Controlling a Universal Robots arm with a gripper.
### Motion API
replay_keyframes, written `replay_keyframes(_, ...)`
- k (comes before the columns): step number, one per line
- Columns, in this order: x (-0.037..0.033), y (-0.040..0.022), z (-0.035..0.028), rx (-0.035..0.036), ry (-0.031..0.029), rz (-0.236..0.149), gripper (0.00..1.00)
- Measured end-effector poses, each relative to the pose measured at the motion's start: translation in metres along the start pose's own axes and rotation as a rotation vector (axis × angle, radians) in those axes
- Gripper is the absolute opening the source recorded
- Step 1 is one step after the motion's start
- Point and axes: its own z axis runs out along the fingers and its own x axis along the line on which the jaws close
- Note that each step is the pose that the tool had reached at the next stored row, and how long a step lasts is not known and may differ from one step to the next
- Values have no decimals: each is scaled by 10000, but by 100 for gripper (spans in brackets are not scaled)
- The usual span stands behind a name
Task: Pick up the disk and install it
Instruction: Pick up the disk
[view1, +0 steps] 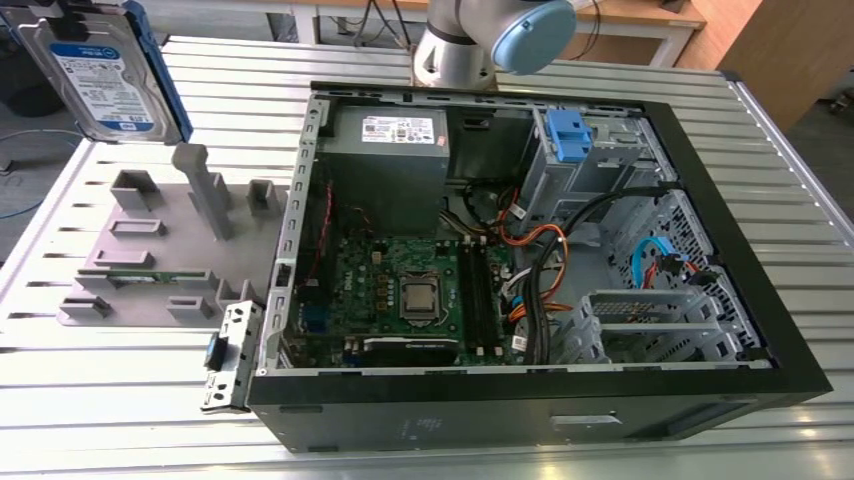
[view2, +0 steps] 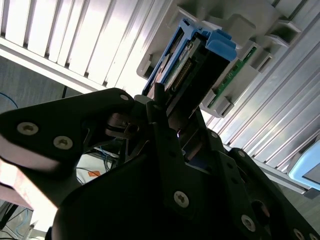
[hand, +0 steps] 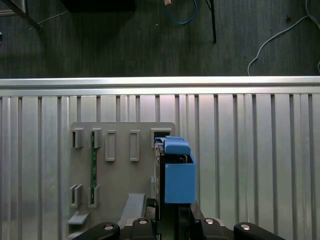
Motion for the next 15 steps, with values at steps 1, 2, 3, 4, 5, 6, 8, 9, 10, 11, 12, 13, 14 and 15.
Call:
replay_keyframes(1, 0, 0, 0, 0, 0, 0, 35)
replay_keyframes(2, 0, 0, -3, -1, 1, 0, 35)
replay_keyframes(3, 0, 0, -8, -4, 2, 0, 35)
replay_keyframes(4, 0, 0, -15, -2, 1, 0, 35)
replay_keyframes(5, -1, 0, -25, -2, 1, 0, 35)
replay_keyframes(6, -1, 0, -40, -2, 1, 0, 35)
replay_keyframes(8, -2, 1, -75, -1, 1, 0, 35)
replay_keyframes(9, -3, 1, -97, -2, 0, 0, 35)
replay_keyframes(10, -3, 1, -124, 0, 0, 0, 35)
replay_keyframes(11, -4, 1, -150, 0, 0, 0, 35)
replay_keyframes(12, -5, 1, -177, 0, 1, 0, 35)
replay_keyframes(13, -5, 1, -203, -1, 1, 0, 35)
replay_keyframes(14, -6, 2, -230, -1, 1, 0, 35)
replay_keyframes(15, -7, 2, -257, 1, 0, 0, 35)
